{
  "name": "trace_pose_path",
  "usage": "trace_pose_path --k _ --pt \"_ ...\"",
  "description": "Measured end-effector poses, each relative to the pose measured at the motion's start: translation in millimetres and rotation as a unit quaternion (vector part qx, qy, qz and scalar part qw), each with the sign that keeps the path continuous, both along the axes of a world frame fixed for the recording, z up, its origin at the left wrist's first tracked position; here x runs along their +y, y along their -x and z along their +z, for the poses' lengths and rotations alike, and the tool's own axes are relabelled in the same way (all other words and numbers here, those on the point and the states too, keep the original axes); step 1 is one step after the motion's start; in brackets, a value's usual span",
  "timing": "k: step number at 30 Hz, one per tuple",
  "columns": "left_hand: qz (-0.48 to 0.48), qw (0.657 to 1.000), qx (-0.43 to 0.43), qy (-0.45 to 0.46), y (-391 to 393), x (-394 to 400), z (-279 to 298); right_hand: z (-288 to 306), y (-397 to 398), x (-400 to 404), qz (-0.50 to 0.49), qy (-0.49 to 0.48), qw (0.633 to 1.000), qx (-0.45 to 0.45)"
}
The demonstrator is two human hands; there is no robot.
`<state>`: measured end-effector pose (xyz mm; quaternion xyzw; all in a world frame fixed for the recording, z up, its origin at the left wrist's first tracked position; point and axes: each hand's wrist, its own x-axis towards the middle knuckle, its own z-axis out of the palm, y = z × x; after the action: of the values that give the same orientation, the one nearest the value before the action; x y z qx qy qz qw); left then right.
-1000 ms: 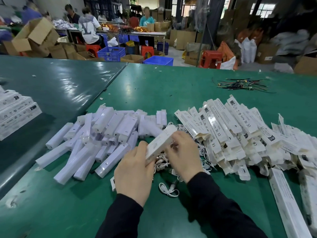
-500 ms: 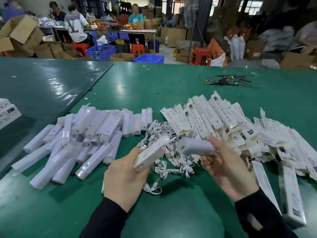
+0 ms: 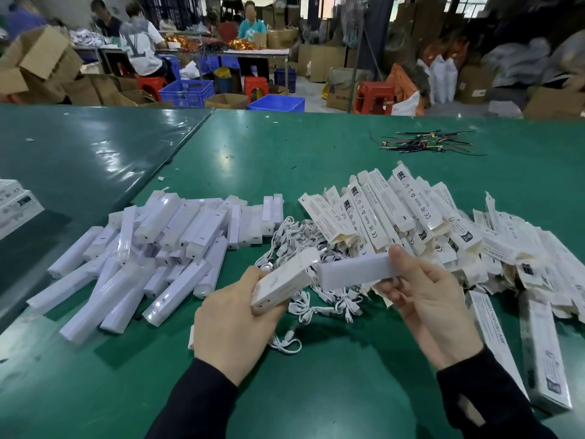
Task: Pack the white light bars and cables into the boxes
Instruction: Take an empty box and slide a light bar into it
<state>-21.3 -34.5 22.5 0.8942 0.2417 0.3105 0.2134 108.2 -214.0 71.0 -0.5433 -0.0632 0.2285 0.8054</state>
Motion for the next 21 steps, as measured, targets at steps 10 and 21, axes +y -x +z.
trace_pose_path --k 10,21 --pt "-0.118 0.991 0.010 -0.059 2.0 -2.2 2.1 -6.1 -1.4 3.4 0.013 0.095 0.995 0.002" --pt "-0.122 0.990 0.018 -0.071 1.9 -4.7 4.2 -13.2 0.0 7.1 -0.049 0.054 0.997 0.016"
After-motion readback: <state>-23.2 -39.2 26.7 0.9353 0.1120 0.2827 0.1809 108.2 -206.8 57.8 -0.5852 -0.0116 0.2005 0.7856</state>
